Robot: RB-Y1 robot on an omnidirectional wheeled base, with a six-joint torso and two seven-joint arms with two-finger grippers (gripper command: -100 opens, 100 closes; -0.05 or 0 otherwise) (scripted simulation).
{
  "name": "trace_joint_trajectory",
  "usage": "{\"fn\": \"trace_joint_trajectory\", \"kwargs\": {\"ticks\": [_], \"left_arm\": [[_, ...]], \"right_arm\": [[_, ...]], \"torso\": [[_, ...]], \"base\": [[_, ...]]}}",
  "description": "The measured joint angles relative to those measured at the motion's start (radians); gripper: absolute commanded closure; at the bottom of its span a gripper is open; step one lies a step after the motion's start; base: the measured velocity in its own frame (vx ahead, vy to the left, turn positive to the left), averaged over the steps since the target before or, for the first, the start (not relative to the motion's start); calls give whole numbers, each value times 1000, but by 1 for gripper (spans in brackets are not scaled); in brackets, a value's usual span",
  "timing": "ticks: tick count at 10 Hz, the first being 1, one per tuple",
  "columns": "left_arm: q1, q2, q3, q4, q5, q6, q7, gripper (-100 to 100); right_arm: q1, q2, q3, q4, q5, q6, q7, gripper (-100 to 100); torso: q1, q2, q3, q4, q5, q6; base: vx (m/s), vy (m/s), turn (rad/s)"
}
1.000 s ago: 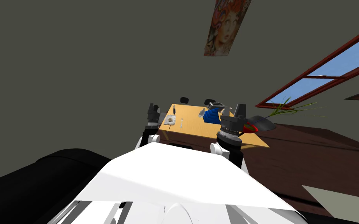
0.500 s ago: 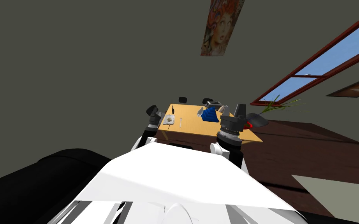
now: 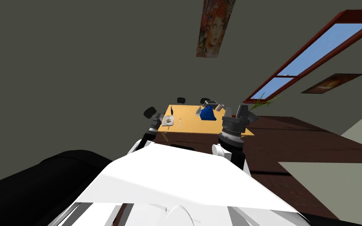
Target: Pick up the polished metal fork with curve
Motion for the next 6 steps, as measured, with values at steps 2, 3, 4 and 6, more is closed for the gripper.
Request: {"fn": "trace_joint_trajectory", "kwargs": {"ticks": [2,3,4,6], "left_arm": [[13,48,1,30,11,21,-4,-100],[36,84,3,38,21,38,-6,-100],[45,103,-9,77,23,48,-18,-100],[46,148,-4,112,39,79,-20,-100]], "right_arm": [[0,0,0,0,0,0,0,0],[0,0,0,0,0,0,0,0],[0,0,0,0,0,0,0,0],[0,0,0,0,0,0,0,0]], "torso": [[0,-1,-1,0,0,0],[0,-1,-1,0,0,0],[0,-1,-1,0,0,0],[0,-1,-1,0,0,0]], "base": [[-27,-6,-201],[-32,-8,-326],[-27,-2,-115],[-27,-13,-313]]}}
